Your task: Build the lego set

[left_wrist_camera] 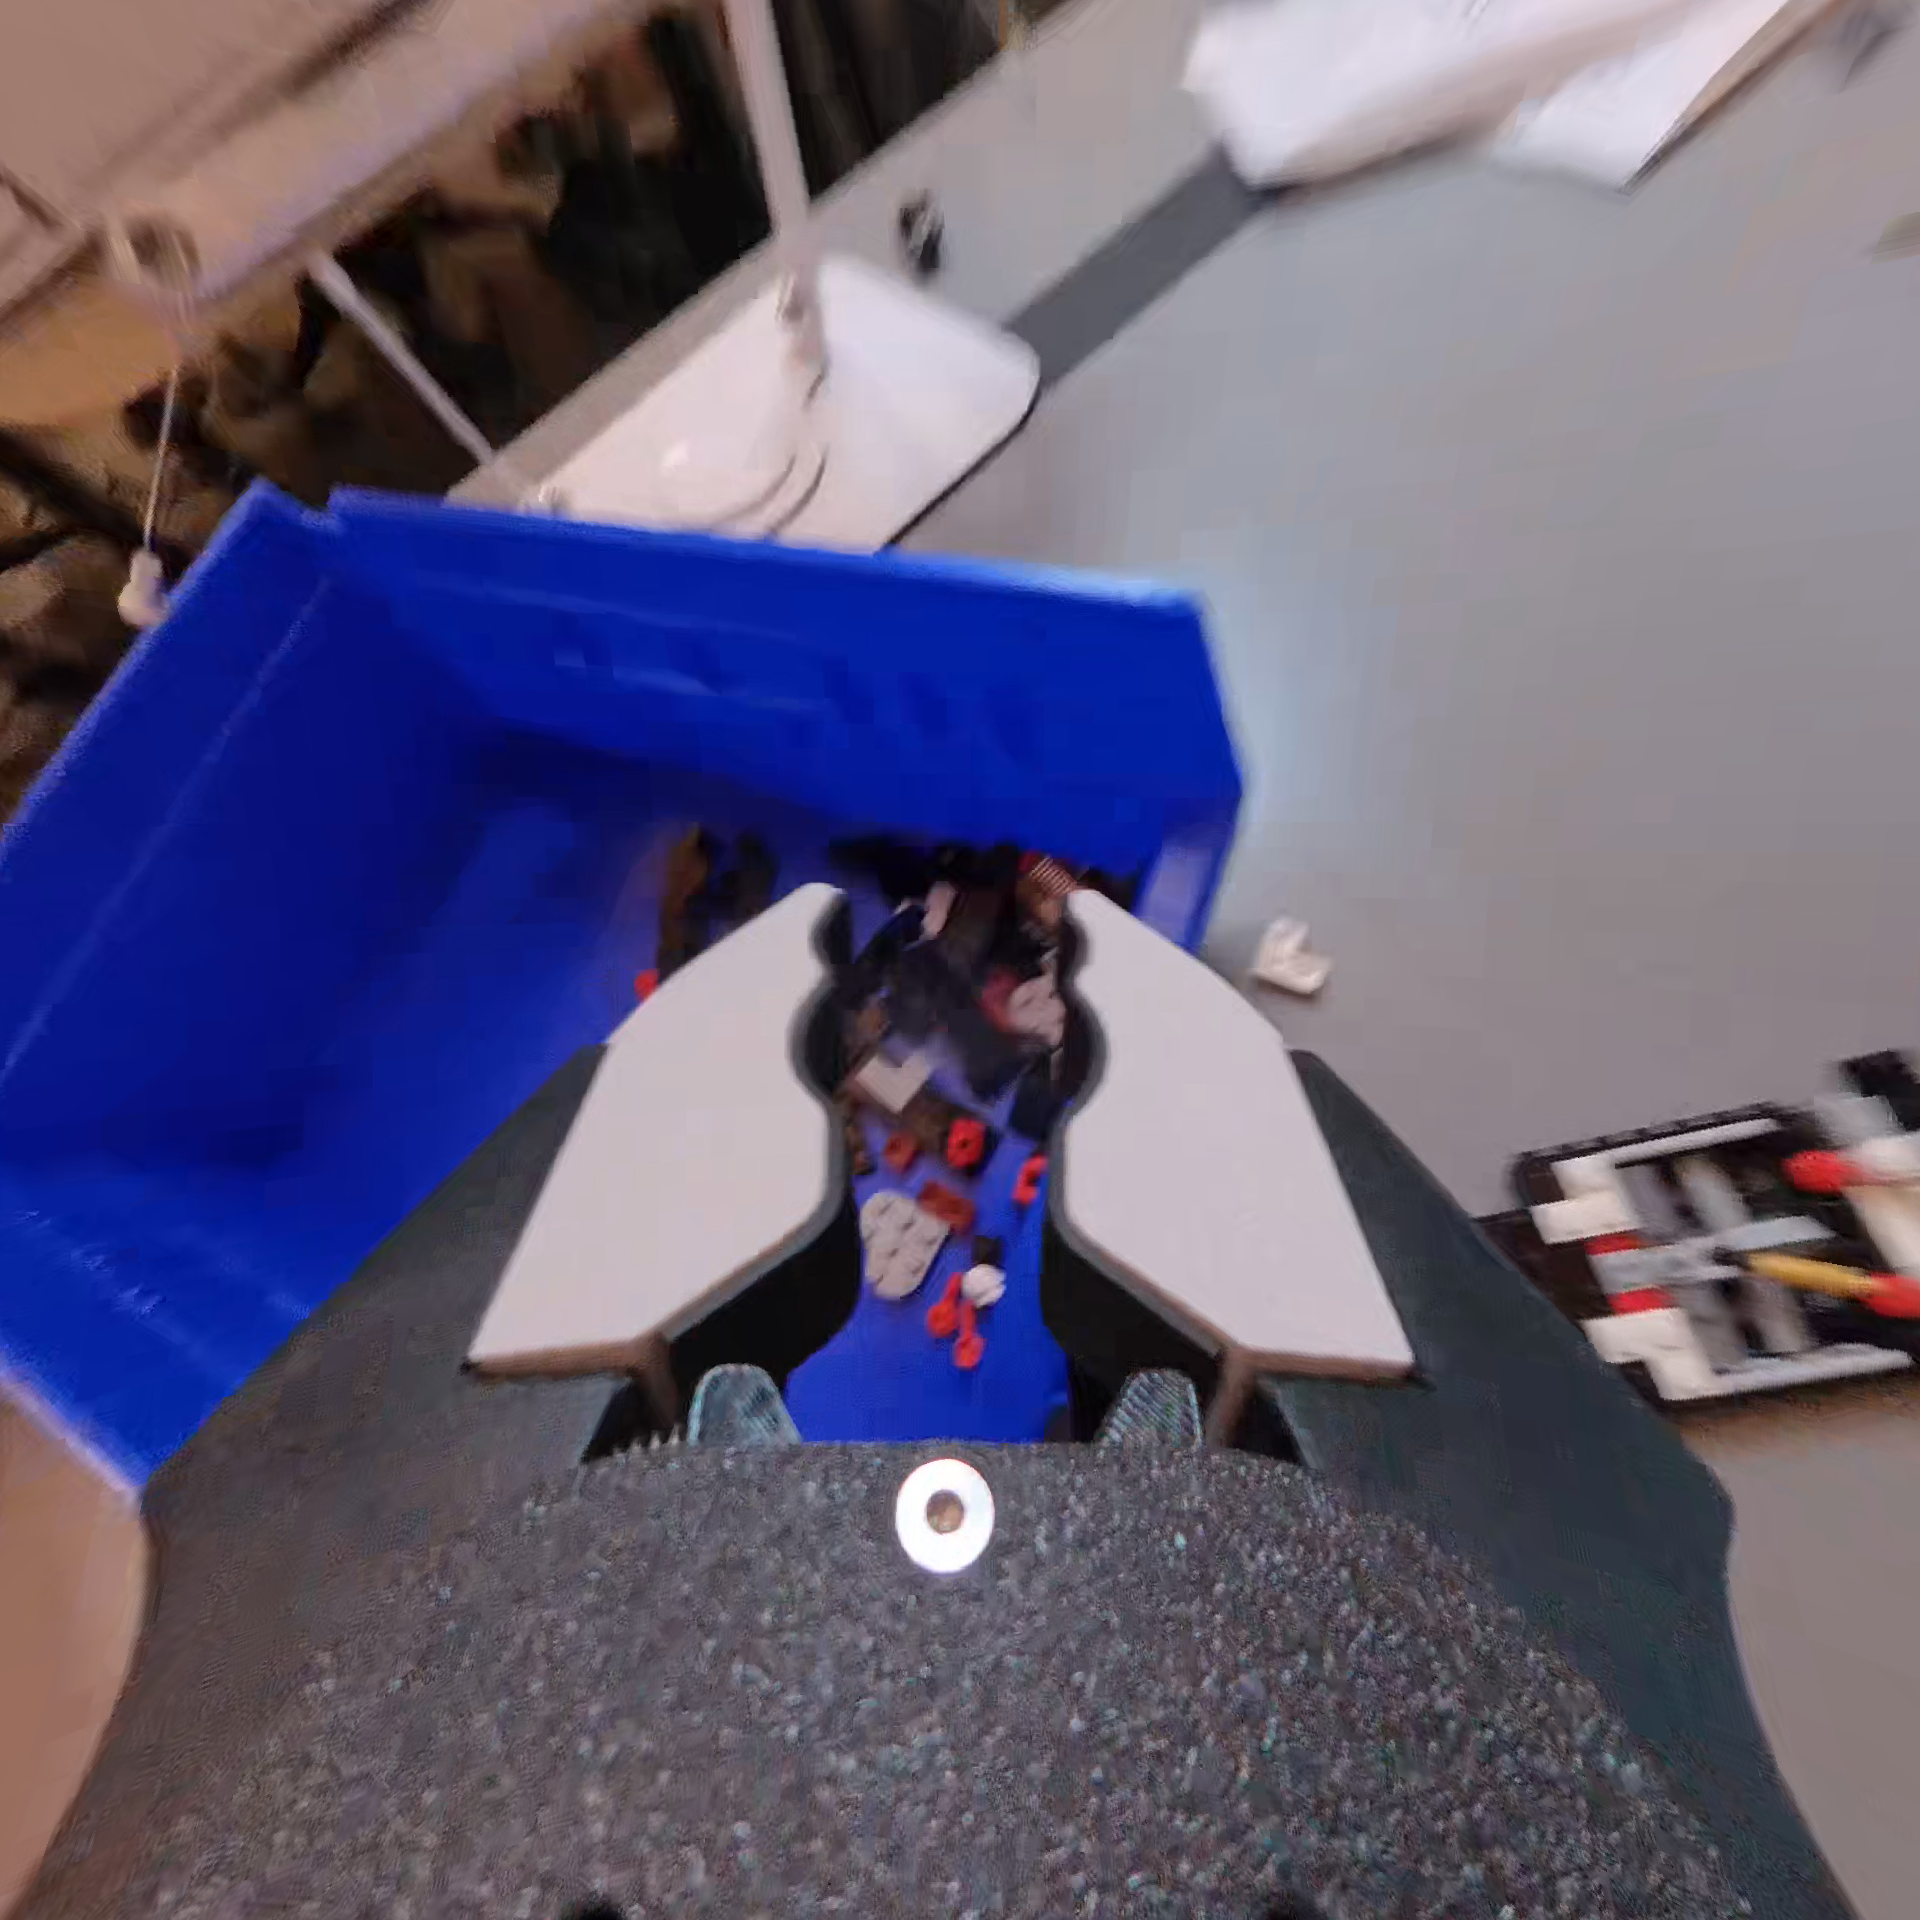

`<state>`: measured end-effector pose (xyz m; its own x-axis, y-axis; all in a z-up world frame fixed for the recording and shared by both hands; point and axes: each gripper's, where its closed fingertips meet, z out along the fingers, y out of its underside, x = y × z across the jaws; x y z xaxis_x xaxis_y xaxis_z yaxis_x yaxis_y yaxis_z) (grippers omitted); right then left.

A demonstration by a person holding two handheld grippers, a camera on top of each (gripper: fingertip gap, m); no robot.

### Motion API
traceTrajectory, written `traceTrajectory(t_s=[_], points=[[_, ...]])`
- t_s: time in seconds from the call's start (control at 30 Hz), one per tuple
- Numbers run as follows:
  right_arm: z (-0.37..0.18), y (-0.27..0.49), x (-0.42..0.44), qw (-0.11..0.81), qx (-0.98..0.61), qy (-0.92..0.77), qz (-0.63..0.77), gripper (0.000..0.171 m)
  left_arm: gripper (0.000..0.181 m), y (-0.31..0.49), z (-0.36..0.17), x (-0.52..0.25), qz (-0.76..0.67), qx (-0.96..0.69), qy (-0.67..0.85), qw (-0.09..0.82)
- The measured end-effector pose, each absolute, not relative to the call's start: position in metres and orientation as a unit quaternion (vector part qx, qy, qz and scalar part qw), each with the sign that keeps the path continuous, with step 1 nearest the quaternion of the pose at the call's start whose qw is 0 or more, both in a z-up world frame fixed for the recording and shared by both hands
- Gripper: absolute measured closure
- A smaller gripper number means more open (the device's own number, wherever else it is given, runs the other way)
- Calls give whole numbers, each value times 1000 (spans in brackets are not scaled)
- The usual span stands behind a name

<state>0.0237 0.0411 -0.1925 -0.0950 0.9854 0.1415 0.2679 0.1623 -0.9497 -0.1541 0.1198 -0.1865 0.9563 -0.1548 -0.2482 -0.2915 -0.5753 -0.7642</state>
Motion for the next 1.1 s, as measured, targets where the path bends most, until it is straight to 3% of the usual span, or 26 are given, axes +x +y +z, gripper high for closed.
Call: traceTrajectory(t_s=[0.1, 0.27, 0.33, 0.4, 0.5, 0.6, 0.7, 0.73, 0.87, 0.97, 1.03, 1.07, 1.1], points=[[-199, 39, 24, 436, -511, -626, 396, 165, 121, 121, -208, -157, 73, -906, 129, 397], [-200, 45, 26, 441, -523, -614, 394, 165, 115, 119, -206, -147, 73, -893, 166, 411], [-194, 46, 26, 447, -521, -603, 406, 164, 125, 111, -195, -113, -26, -875, 202, 440], [-186, 46, 27, 471, -505, -596, 410, 164, 137, 90, -178, -61, -222, -842, 209, 444], [-179, 44, 28, 510, -473, -608, 384, 165, 146, 53, -158, -7, -468, -770, 204, 382], [-174, 36, 27, 532, -443, -618, 372, 165, 150, 45, -166, 17, -546, -746, 177, 337], [-173, 33, 25, 539, -437, -621, 364, 165, 165, 38, -167, 33, -592, -726, 177, 303], [-173, 33, 26, 539, -437, -620, 365, 165, 177, 37, -169, 34, -579, -730, 192, 307], [-165, 50, 28, 569, -458, -588, 348, 169, 177, 57, -161, 11, -464, -763, 224, 391], [-185, 59, 30, 504, -507, -598, 363, 160, 177, 102, -166, -73, -174, -833, 188, 490], [-206, 56, 31, 437, -533, -623, 369, 156, 177, 115, -166, -136, 7, -856, 141, 497], [-216, 55, 31, 408, -545, -633, 369, 153, 174, 116, -171, -156, 54, -870, 119, 476], [-225, 53, 31, 380, -556, -641, 369, 152, 147, 114, -180, -168, 80, -884, 114, 446]])
